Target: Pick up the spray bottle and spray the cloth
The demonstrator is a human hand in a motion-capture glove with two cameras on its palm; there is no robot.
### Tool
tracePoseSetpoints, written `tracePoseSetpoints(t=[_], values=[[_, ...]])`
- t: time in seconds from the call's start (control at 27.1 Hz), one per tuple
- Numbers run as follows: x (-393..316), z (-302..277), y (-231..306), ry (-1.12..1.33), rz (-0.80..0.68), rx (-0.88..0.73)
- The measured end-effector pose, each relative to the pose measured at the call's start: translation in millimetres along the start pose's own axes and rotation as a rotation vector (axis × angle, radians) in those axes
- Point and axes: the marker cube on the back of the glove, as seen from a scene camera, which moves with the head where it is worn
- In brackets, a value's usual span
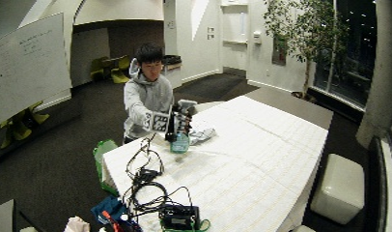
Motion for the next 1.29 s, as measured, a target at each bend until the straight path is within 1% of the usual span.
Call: tracePoseSetpoints(t=[0.11, 0.26, 0.33, 0.44, 0.59, 0.66, 0.81, 1.0, 1.29], values=[[-36.4, 7.1, 3.6, 0.186, -0.062, -0.178], [-80.7, 27.7, 18.7, 0.497, -0.107, -0.411], [-94.0, 37.6, 24.9, 0.633, -0.115, -0.494], [-97.9, 54.6, 33.0, 0.754, -0.108, -0.569], [-74.3, 81.4, 40.1, 0.89, -0.053, -0.622], [-61.2, 99.0, 52.7, 0.948, -0.051, -0.652], [-48.6, 116.2, 67.5, 0.954, -0.057, -0.673], [-53.4, 112.9, 68.8, 0.95, -0.061, -0.665], [-84.8, 89.8, 60.8, 0.975, -0.074, -0.615]])
